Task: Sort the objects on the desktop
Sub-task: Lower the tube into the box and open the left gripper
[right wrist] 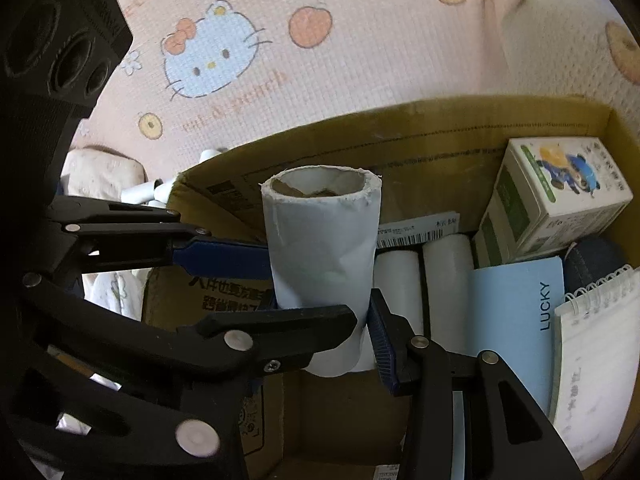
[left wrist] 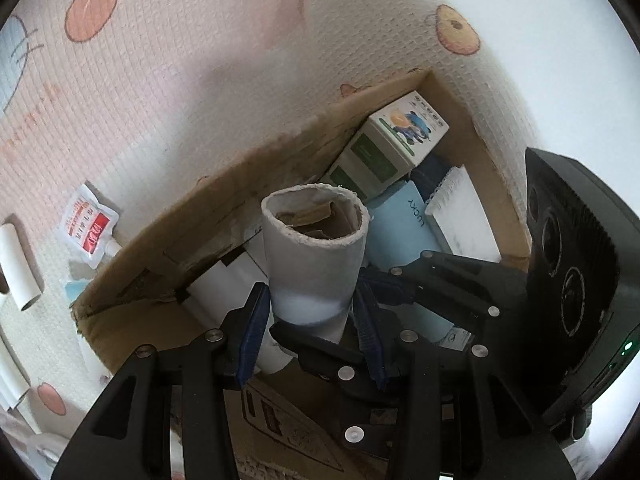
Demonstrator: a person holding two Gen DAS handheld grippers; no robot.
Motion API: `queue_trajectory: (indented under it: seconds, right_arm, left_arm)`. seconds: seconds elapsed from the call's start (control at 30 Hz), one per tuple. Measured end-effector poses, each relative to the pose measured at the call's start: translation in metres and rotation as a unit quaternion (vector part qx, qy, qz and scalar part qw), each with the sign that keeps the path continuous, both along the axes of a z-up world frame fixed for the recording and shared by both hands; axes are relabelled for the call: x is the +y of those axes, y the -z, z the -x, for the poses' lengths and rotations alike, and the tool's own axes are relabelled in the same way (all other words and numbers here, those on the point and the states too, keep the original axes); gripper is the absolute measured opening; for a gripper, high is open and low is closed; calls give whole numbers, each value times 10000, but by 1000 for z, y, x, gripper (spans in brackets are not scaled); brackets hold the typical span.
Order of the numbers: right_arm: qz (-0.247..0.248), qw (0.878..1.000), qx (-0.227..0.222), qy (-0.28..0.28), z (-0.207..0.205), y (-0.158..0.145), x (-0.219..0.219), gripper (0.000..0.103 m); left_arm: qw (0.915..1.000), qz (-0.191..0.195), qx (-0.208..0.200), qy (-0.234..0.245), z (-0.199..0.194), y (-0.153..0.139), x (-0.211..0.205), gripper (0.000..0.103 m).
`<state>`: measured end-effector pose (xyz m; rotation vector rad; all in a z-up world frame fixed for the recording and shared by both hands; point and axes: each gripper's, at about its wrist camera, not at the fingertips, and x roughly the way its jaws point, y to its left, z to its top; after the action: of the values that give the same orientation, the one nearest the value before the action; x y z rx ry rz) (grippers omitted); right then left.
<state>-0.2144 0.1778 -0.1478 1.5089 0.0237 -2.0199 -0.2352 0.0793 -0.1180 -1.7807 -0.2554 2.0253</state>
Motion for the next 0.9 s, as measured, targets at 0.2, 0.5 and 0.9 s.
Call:
queue_trajectory:
  seconds: [0.2, 0.5, 0.9]
  right_arm:
    - [-87, 9998, -174, -47, 12, 8, -1, 41]
    - [-202, 9987, -459, 3, 27, 21, 0, 41]
    - [-1029, 9887, -1083, -128, 45, 43, -12, 41]
  left_arm:
    - [9995, 206, -132, 197, 4, 5, 3, 47]
    - [9995, -40, -248, -203, 10, -1, -20, 29]
    - [9999, -121, 59, 45, -4, 2, -26, 3]
